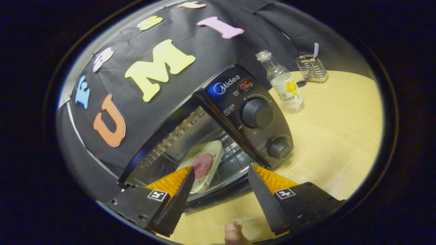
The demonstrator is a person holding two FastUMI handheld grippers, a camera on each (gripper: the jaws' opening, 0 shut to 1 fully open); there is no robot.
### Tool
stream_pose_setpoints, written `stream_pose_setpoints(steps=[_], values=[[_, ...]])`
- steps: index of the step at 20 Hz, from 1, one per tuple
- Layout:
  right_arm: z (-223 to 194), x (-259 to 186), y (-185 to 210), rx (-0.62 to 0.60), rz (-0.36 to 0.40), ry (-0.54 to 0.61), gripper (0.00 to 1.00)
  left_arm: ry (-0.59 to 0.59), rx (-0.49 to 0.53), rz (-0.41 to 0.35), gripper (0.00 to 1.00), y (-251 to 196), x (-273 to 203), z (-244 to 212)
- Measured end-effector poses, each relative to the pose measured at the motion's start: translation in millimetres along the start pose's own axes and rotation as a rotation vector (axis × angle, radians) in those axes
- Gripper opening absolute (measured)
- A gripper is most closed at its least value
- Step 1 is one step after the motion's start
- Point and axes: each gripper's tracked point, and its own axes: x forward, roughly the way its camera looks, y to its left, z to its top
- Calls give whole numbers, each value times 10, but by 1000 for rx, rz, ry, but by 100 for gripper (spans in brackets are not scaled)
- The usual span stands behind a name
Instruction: Open the electric oven with the left hand, put the food in, and close the electric oven.
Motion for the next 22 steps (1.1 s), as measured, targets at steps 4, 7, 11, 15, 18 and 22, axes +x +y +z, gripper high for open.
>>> stream_pose_setpoints(steps=[4,7,11,15,18,22], values=[[-41,-349,-44,-103,38,5,95,-5,-1,5,94,-62,-78,36],[20,-660,-74,-215,63,-6,94,-5,5,11,94,-75,-108,27],[282,-1059,-152,-350,85,-49,94,17,18,15,94,-118,-49,-39],[630,-1496,-195,-455,116,-108,95,47,16,0,94,-233,78,-120],[1046,-1877,-236,-515,129,-193,95,80,22,-28,94,-388,230,-201],[1703,-2409,-284,-569,167,-310,94,133,47,-62,94,-609,480,-331]])
